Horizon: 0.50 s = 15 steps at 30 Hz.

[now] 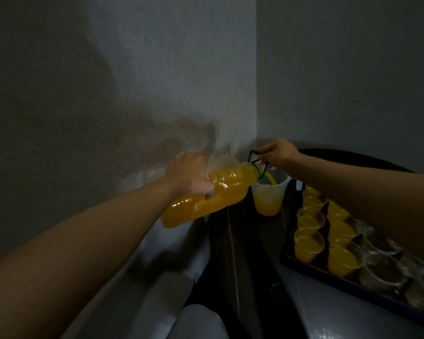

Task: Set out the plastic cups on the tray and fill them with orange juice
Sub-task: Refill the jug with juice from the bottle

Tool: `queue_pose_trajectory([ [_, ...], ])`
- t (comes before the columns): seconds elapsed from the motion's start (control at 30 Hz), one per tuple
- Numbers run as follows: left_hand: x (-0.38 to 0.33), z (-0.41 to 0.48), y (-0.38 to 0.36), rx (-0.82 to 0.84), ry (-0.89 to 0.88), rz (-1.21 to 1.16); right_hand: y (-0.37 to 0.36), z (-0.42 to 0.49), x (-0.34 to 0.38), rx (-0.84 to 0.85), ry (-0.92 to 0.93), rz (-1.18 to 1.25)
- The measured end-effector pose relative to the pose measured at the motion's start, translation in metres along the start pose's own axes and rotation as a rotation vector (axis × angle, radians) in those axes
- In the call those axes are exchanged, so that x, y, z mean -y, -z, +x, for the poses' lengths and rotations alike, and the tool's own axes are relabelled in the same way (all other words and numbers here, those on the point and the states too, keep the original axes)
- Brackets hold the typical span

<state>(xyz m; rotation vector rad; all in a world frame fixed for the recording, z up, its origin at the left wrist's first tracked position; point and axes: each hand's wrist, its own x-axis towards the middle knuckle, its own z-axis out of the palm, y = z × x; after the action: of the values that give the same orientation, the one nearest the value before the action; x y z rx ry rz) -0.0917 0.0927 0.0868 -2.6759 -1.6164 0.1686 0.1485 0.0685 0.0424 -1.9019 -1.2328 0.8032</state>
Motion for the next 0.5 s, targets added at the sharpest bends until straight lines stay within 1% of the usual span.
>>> queue_pose_trajectory([
  [0.5,-0.0011,0.0019,0.0015,-0.024,-0.027,-0.014,0.0036,-0.0024,-0.0001,0.006,0.010,0.012],
])
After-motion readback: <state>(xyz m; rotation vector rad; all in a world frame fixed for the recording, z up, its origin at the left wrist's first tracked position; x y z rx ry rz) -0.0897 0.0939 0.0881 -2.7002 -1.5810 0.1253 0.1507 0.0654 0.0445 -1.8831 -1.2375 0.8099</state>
